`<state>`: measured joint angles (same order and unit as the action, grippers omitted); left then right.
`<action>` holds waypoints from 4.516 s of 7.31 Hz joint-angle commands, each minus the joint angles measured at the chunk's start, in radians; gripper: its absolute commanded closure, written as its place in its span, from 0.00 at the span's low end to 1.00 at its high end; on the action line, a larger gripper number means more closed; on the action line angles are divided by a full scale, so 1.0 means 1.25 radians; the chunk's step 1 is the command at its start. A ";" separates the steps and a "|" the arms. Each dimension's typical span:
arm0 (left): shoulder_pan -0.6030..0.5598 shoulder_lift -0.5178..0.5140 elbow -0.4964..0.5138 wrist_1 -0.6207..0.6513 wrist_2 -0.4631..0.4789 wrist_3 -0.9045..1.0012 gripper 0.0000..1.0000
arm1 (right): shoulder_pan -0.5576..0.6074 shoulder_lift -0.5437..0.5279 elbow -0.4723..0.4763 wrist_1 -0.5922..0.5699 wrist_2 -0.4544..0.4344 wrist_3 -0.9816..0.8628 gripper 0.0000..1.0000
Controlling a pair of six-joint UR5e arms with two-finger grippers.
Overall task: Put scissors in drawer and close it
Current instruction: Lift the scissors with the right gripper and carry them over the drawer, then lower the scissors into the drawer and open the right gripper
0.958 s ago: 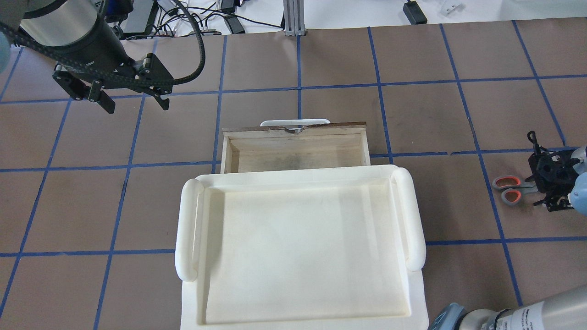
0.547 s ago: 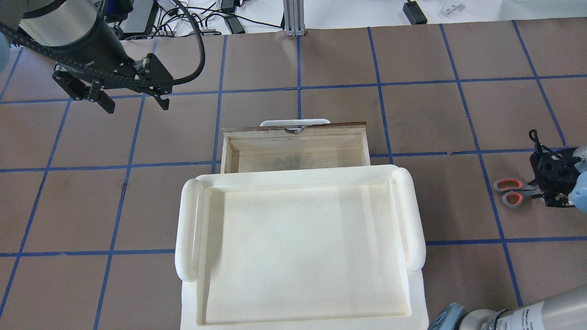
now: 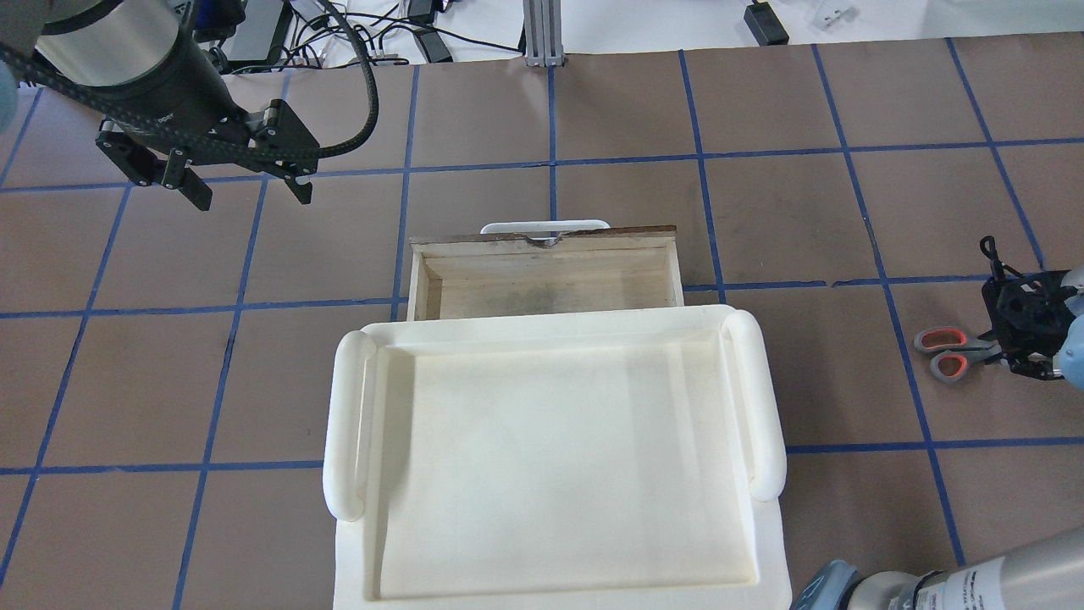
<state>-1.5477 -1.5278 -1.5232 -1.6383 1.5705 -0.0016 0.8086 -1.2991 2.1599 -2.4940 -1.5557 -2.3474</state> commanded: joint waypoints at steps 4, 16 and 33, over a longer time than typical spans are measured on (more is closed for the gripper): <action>0.001 0.000 0.000 0.000 -0.005 0.000 0.00 | 0.089 -0.094 -0.211 0.327 -0.005 0.101 1.00; 0.001 0.000 0.000 -0.002 -0.005 0.000 0.00 | 0.846 -0.143 -0.466 0.643 -0.033 0.842 1.00; 0.000 0.000 0.000 -0.002 -0.006 0.000 0.00 | 0.971 -0.071 -0.493 0.548 -0.054 0.976 0.00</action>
<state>-1.5468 -1.5278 -1.5232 -1.6413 1.5632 -0.0015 2.0351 -1.3252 1.5443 -1.8176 -1.6169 -1.1627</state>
